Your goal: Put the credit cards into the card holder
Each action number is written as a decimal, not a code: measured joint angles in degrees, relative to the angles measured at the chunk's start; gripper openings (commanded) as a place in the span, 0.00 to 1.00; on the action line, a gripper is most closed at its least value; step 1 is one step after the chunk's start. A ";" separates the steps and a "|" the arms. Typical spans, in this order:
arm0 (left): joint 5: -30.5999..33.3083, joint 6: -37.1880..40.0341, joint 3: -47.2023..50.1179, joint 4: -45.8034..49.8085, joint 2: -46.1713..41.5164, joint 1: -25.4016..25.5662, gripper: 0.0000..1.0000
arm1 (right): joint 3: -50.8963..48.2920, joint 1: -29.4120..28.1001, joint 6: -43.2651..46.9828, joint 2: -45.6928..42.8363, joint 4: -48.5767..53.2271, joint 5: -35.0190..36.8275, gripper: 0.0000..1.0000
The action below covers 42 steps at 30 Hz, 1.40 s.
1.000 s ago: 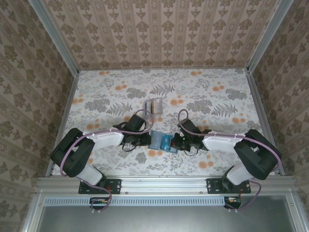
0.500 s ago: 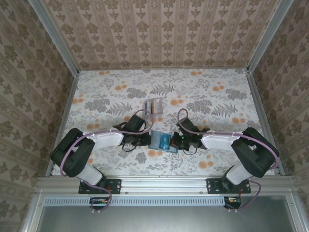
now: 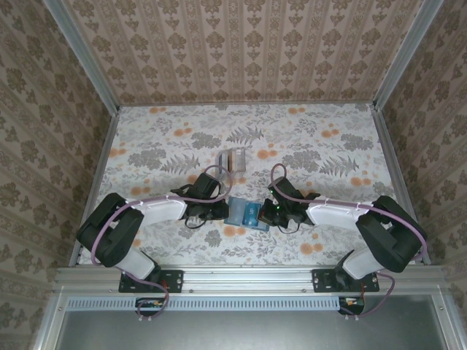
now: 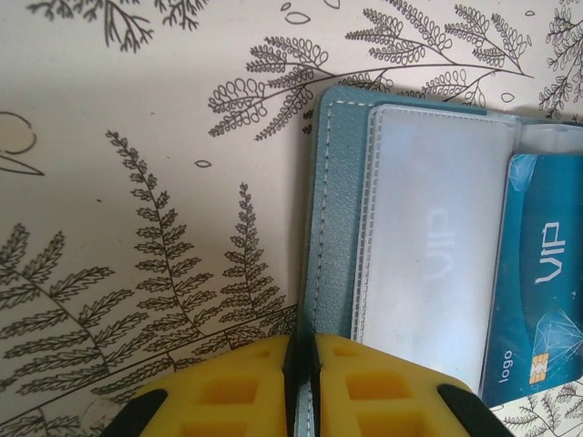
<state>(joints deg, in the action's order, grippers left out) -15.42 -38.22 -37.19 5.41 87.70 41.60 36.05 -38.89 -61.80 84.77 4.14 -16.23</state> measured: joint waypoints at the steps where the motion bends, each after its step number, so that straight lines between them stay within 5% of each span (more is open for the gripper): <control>1: 0.02 0.00 0.00 -0.04 0.00 0.00 0.15 | 0.04 0.00 -0.07 -0.09 0.13 0.00 0.00; 17: -0.24 -0.44 0.52 -1.64 0.11 0.00 0.15 | 0.35 -0.61 -1.25 -2.71 2.34 1.51 0.00; 20: -0.28 -0.61 0.70 -2.03 0.11 0.00 0.15 | 0.44 -0.66 -1.03 -2.78 2.47 1.49 0.30; 28: -0.42 -0.81 0.85 -2.45 0.09 0.00 0.15 | 0.76 -0.72 0.52 -0.52 2.36 1.36 0.40; 42: -0.46 -0.79 1.03 -2.69 0.07 0.00 0.15 | 4.15 -1.88 0.50 4.57 0.46 0.81 0.31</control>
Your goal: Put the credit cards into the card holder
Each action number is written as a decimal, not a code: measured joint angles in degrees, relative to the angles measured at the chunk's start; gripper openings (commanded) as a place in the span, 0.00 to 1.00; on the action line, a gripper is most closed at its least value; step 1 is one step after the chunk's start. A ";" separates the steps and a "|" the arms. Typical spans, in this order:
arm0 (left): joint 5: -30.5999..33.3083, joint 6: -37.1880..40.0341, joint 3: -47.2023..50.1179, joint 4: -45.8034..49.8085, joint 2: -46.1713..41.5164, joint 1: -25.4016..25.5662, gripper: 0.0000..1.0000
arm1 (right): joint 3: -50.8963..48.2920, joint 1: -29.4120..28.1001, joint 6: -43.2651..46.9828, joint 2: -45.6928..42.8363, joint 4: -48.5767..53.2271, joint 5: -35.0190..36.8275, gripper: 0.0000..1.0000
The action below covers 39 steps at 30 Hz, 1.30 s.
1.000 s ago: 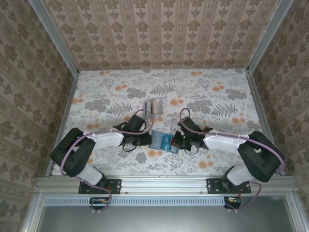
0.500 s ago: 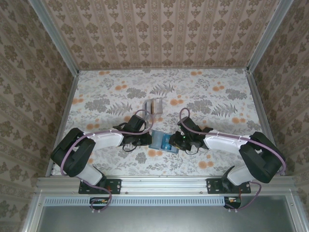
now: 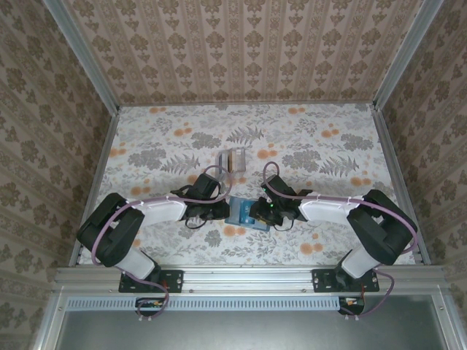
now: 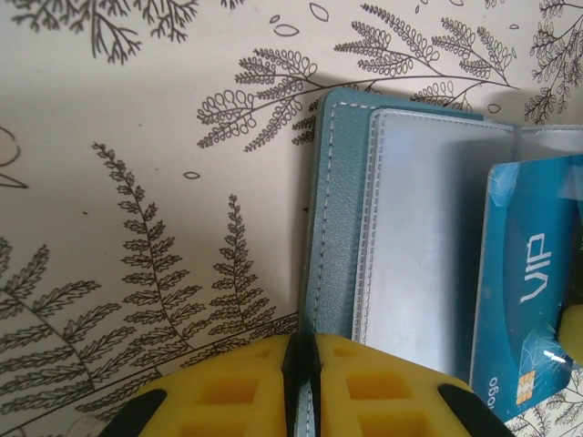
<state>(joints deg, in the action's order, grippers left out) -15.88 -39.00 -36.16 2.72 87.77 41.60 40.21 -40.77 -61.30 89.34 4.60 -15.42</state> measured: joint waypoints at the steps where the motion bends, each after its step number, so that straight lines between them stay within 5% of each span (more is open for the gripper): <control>1: 0.00 0.00 0.00 0.00 -0.02 0.00 0.15 | 0.00 0.00 0.00 0.00 0.04 0.00 0.31; 14: -0.22 0.07 0.00 0.00 -0.02 -0.02 0.15 | -0.02 0.00 -0.04 0.00 -1.95 -1.01 0.26; 26: -0.42 0.04 0.00 -0.02 0.00 -0.07 0.15 | -0.74 0.00 -0.63 -0.24 -3.74 -1.44 0.01; 28: -0.44 0.04 0.04 -0.17 0.00 -0.07 0.15 | -0.96 -0.02 -0.44 -0.44 -3.78 -1.36 0.02; 31: -0.46 0.07 0.11 -0.26 0.00 -0.07 0.16 | -1.22 0.00 -0.39 -0.48 -4.09 -1.29 0.21; 39: -1.14 0.28 0.17 -0.83 0.00 -0.07 0.19 | -1.62 -0.59 -0.63 0.79 -5.99 -1.53 0.24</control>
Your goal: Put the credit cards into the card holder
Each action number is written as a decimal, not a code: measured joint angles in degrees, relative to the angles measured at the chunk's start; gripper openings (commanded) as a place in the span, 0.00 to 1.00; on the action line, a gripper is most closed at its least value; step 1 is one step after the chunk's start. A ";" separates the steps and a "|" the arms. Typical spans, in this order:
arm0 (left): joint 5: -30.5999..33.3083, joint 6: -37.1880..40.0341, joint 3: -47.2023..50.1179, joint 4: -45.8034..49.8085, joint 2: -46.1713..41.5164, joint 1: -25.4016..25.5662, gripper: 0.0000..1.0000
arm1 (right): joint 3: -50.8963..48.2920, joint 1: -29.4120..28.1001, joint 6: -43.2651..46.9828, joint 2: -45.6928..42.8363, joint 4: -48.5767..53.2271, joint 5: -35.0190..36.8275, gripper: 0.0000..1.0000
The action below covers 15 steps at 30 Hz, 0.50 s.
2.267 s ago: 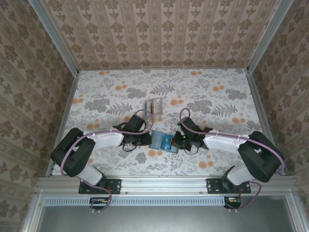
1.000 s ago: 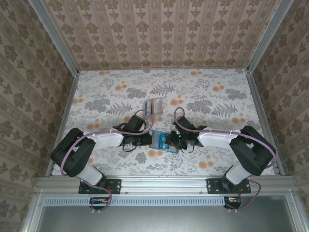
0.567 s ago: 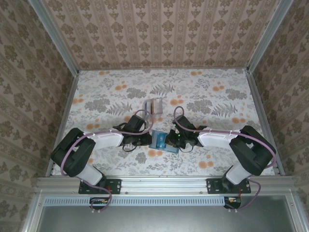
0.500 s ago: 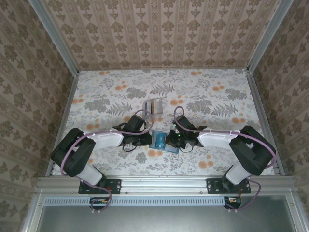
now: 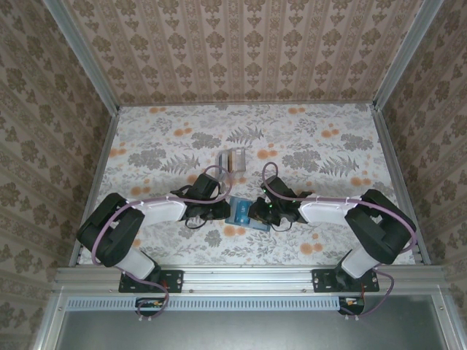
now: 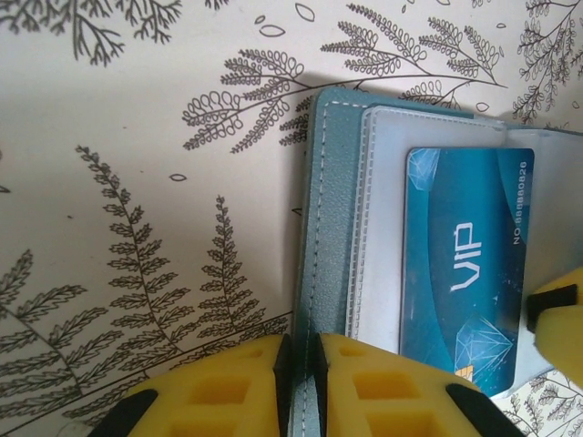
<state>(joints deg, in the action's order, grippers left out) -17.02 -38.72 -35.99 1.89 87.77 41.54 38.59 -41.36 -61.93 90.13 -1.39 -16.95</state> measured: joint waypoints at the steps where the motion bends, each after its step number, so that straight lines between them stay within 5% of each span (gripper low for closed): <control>1: -0.13 0.13 0.00 -0.02 0.02 0.00 0.19 | 0.00 -0.11 0.00 0.22 -0.15 0.00 0.24; 9: -1.07 0.83 -0.02 -0.76 0.68 -0.22 0.18 | 0.00 -0.17 -0.17 1.79 -2.64 -0.24 0.25; 15: -1.29 1.01 -0.15 -1.09 1.01 -0.22 0.18 | 0.00 -0.17 -0.76 2.16 -3.26 -0.24 0.16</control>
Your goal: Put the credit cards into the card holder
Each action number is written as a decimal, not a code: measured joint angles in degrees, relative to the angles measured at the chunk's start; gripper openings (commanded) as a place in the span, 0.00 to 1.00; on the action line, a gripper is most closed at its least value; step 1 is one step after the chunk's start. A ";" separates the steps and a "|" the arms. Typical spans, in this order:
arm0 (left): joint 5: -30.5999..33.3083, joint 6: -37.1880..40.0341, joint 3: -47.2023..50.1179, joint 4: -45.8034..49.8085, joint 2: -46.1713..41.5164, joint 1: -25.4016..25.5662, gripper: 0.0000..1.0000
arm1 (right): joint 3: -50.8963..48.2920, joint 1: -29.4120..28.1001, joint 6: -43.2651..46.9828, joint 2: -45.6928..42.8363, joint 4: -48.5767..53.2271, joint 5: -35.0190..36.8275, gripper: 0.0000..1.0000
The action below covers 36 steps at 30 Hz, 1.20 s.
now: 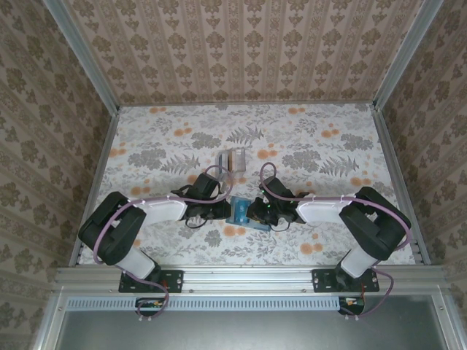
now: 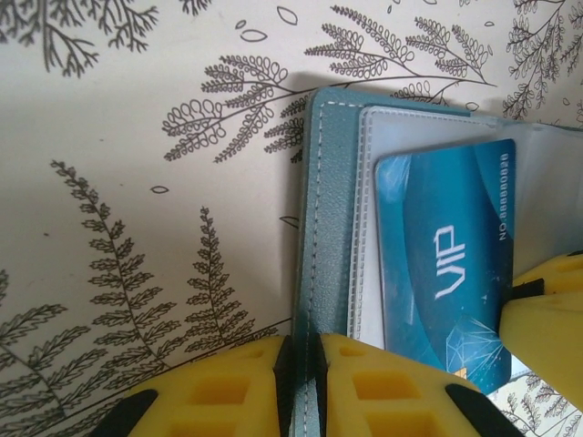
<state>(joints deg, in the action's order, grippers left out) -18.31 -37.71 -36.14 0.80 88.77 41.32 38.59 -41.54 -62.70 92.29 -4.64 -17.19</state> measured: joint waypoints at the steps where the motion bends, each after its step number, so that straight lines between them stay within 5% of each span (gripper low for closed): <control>1: -0.04 0.00 0.00 0.00 0.00 0.00 0.18 | 0.00 0.00 -0.15 0.02 0.00 0.02 0.16; 10: -0.42 0.22 -0.28 -0.04 0.39 0.00 0.18 | 0.04 0.00 -0.22 0.11 -0.81 -0.46 0.14; 26: -1.07 0.44 -1.44 0.46 1.55 0.00 0.17 | 0.26 0.02 -1.16 2.05 -5.20 -2.69 0.29; 36: -1.05 0.44 -1.51 0.50 1.60 0.00 0.17 | 0.24 0.02 -1.66 2.49 -5.73 -2.95 0.15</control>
<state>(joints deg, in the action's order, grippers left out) -19.35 -37.28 -37.65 1.30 90.37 41.32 38.83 -41.52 -64.36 94.78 -10.37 -20.14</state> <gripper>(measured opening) 0.171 0.168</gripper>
